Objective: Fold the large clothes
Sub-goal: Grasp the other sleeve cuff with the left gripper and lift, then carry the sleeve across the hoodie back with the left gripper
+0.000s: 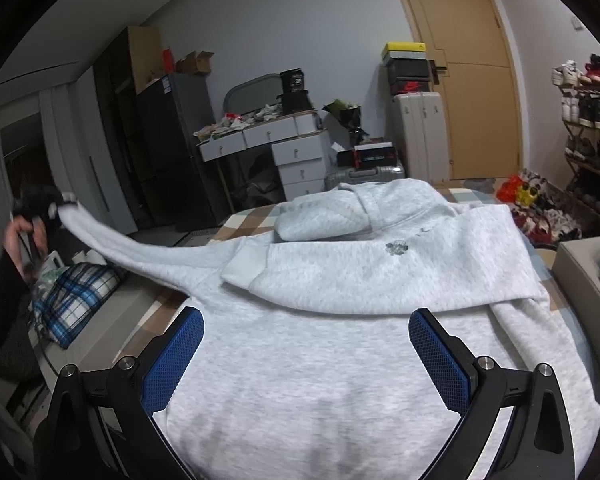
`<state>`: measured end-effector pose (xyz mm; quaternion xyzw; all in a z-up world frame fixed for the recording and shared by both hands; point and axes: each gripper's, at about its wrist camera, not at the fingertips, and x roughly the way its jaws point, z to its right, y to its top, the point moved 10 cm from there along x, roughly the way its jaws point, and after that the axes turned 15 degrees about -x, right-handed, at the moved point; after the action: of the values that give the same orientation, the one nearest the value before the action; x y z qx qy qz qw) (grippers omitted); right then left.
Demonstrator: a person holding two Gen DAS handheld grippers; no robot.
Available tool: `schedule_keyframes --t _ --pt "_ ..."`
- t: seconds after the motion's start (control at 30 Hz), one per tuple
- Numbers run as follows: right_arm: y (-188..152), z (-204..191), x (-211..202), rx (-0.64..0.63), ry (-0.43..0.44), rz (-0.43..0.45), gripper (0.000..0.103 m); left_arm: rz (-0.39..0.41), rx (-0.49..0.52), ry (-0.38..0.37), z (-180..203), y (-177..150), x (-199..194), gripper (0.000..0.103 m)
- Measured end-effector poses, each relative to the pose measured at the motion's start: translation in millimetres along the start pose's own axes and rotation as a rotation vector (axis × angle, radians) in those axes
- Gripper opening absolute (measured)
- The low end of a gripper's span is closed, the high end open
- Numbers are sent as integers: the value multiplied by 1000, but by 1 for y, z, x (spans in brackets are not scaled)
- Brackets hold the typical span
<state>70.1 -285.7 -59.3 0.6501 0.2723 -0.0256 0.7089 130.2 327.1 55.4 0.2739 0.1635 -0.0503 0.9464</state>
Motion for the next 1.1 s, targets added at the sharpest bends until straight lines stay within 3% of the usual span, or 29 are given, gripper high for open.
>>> schedule_keyframes --t 0.13,0.27,0.37,0.4,0.47,0.6,0.73,0.8,0.9,0.97,1.0,1.07,1.1 --pt "1 27 -8 89 -51 18 103 -54 170 -168 128 -51 -6 9" --pt "-4 68 -17 211 -142 19 103 -236 339 -351 255 -166 0 9" --pt "-16 109 -30 325 -257 8 103 -398 430 -421 310 -272 22 9" --pt "-22 127 -39 343 -349 -4 103 -440 458 -413 320 -310 34 9" --pt "-29 153 -51 369 -450 -21 103 -508 508 -384 329 -379 62 10" --pt "-47 194 -69 540 -489 5 103 -740 578 -224 303 -527 121 9" --pt "-71 224 -76 642 -507 -15 103 -886 578 -91 263 -613 149 11" --pt "-77 234 -76 677 -501 -18 103 -1009 524 -17 238 -641 153 20" --pt "-81 237 -70 701 -472 -28 103 -1092 507 -40 234 -644 129 32" --pt "-79 232 -64 695 -459 -36 103 -1130 512 -115 246 -635 113 56" --pt "-78 228 -62 687 -449 -38 103 -1175 512 -202 254 -626 104 73" --pt "-74 219 -56 660 -423 -47 103 -1208 541 -343 255 -601 84 77" --pt "-73 215 -53 649 -416 -50 103 -1170 559 -326 247 -582 83 77"
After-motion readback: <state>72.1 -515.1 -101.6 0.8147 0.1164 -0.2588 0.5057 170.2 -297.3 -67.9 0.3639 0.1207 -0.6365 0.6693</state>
